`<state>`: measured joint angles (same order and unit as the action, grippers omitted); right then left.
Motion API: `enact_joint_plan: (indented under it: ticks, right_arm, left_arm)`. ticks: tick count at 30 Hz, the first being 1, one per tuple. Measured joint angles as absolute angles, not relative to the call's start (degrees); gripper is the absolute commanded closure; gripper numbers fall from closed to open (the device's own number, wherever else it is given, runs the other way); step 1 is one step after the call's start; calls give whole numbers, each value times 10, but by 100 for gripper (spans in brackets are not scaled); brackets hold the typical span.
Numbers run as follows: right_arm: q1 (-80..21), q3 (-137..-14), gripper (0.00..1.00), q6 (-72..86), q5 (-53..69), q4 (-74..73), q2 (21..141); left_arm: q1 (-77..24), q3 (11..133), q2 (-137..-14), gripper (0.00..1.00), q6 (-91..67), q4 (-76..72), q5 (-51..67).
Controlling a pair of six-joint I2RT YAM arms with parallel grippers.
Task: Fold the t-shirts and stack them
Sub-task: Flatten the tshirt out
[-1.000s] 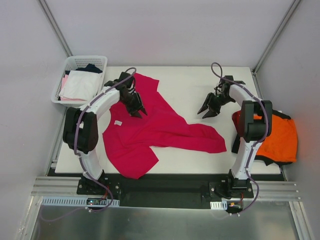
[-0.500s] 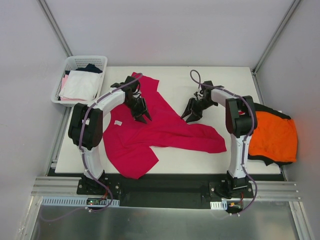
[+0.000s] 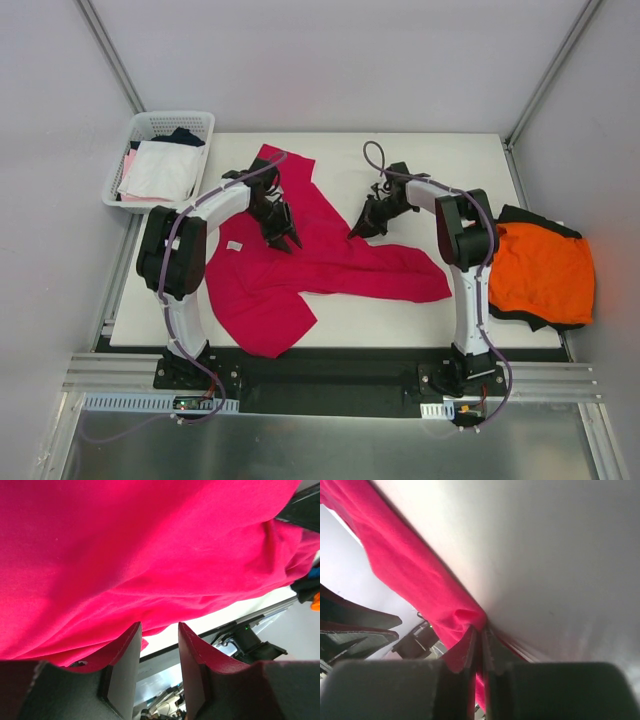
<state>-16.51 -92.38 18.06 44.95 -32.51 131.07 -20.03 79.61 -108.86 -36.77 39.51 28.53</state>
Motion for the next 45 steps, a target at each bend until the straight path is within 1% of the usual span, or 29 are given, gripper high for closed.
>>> enact_joint_plan:
  ticks: [10, 20, 24, 31, 34, 35, 37, 38, 39, 40, 42, 45]
  right_arm:
    - [-213, -925, 99, 190, 439, -325, 1300]
    - [-313, -1007, 98, 120, 380, -467, 1254]
    - [-336, -1018, 98, 97, 337, -523, 1233]
    - [-360, -1051, 98, 60, 218, -623, 1228]
    - [-373, -1040, 91, 52, 187, -644, 1228]
    - [-376, -1034, 86, 50, 183, -646, 1228]
    - [-382, -1012, 75, 48, 181, -647, 1228]
    - [-384, -1002, 63, 47, 182, -649, 1229]
    - [-385, -994, 58, 45, 182, -650, 1231]
    - [-385, -991, 51, 44, 182, -653, 1234]
    - [-383, -990, 47, 43, 182, -653, 1240]
    - [-371, -991, 46, 41, 182, -654, 1242]
  left_arm:
    - [-200, 778, -1094, 65, -364, 397, 277]
    - [-200, 770, -1095, 66, -366, 387, 252]
    - [-200, 755, -1095, 66, -368, 386, 239]
    - [-189, 739, -1091, 65, -387, 382, 214]
    - [-179, 738, -1087, 65, -398, 382, 210]
    - [-177, 738, -1087, 65, -400, 381, 210]
    - [-172, 738, -1087, 65, -407, 380, 215]
    - [-171, 738, -1088, 65, -411, 379, 220]
    - [-172, 738, -1089, 65, -413, 378, 223]
    - [-172, 738, -1090, 65, -414, 378, 225]
    - [-172, 744, -1095, 65, -414, 380, 225]
    - [-173, 779, -1108, 65, -414, 384, 225]
